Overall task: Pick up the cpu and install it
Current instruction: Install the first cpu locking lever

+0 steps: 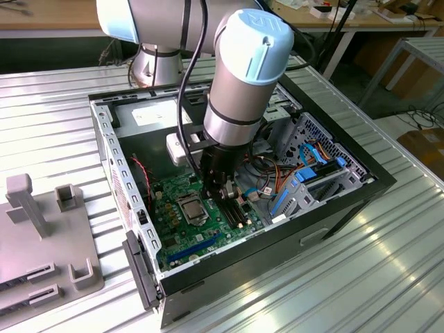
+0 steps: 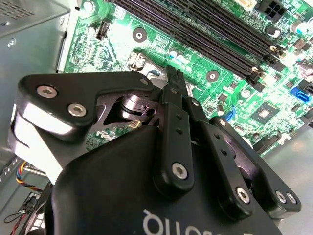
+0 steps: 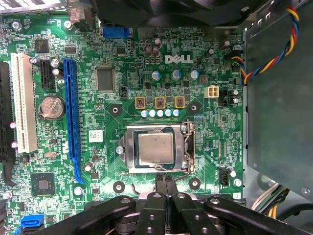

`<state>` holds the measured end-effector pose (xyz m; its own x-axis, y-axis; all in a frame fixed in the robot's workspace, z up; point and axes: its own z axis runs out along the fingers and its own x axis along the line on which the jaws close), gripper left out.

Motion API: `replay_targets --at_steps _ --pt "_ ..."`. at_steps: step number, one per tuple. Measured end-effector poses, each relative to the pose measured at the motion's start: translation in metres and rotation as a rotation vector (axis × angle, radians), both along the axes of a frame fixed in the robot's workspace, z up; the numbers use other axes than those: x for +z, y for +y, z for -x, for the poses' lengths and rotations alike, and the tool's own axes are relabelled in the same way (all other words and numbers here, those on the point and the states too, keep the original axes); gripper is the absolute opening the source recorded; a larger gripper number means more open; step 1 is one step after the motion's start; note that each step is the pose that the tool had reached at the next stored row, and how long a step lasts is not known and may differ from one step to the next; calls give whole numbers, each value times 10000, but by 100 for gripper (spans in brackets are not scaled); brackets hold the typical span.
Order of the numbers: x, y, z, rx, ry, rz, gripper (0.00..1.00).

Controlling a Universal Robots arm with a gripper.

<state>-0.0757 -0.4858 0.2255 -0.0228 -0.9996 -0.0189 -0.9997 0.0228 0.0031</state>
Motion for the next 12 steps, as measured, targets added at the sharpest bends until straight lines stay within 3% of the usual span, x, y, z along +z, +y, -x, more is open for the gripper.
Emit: replay_targets --at_steps 12 --pt "-8 -72 0 -1 0 213 11"
